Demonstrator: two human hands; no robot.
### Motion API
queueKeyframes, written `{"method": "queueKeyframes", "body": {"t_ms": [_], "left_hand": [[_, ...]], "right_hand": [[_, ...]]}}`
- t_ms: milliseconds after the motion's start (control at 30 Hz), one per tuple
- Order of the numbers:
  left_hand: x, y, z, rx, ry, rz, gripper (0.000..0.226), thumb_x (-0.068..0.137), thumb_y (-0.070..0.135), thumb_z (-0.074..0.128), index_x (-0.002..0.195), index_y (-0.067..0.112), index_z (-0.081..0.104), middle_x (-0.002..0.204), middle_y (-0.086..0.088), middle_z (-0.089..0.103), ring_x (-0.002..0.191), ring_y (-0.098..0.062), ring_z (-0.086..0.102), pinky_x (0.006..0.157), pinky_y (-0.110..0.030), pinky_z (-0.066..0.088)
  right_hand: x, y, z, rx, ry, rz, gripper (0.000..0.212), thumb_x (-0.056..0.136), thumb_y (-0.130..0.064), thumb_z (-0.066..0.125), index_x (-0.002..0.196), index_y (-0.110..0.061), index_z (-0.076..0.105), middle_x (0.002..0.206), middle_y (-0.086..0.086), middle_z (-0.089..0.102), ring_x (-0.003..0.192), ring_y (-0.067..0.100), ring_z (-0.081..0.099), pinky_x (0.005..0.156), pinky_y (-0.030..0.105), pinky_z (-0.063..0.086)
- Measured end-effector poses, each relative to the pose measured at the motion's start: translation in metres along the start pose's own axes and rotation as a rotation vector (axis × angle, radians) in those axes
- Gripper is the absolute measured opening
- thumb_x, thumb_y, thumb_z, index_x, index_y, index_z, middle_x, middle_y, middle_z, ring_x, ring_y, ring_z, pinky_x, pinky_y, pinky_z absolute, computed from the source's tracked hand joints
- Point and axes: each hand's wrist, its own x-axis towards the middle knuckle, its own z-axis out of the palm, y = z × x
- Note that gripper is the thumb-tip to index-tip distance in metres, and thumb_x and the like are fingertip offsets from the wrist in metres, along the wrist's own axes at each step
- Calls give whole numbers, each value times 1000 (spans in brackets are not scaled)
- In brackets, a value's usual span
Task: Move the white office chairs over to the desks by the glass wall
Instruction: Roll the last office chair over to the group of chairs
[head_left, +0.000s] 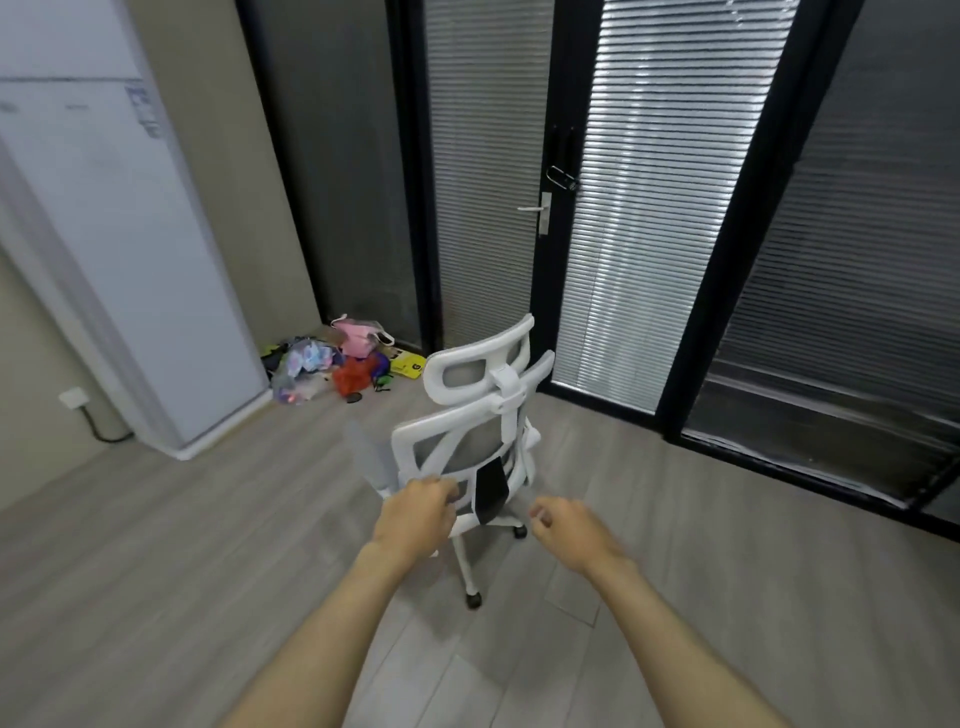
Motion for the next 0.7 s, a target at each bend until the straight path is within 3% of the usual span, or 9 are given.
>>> {"method": "queueKeyframes", "body": {"t_ms": [233, 333, 500, 600, 700], "left_hand": [[137, -58, -2, -87, 52, 84, 32, 98, 23, 51, 129, 22, 57, 126, 0, 58, 114, -25, 55, 80, -40, 50], [196, -70, -4, -114, 130, 112, 33, 95, 24, 57, 128, 24, 56, 128, 3, 55, 118, -23, 52, 87, -40, 48], [272, -65, -7, -110, 225, 162, 34, 88, 24, 65, 121, 25, 56, 124, 6, 53, 118, -19, 48, 97, -35, 44], [315, -63, 2, -139, 159, 155, 33, 89, 26, 62, 120, 25, 53, 122, 7, 51, 115, -18, 48, 96, -35, 44], [353, -63, 13, -115, 32, 132, 29, 91, 32, 58, 119, 28, 49, 115, 5, 57, 105, -24, 57, 87, -41, 46]], "right_hand": [[132, -36, 7, 42, 22, 15, 25, 94, -30, 54, 116, -31, 67, 111, -7, 70, 103, 20, 65, 77, 27, 45], [181, -45, -9, 66, 103, -29, 29, 99, -23, 48, 121, -31, 65, 117, -8, 67, 109, 16, 62, 88, 31, 49], [255, -42, -44, -9, 299, -153, 51, 93, 0, 46, 132, -30, 59, 130, -13, 58, 122, 8, 47, 104, 34, 41], [300, -39, -67, -34, 372, -180, 62, 87, 8, 50, 136, -28, 55, 133, -15, 52, 124, 2, 41, 106, 26, 31], [356, -25, -82, -16, 397, -267, 64, 83, 8, 58, 135, -28, 56, 135, -14, 51, 129, 6, 44, 111, 30, 36]]}}
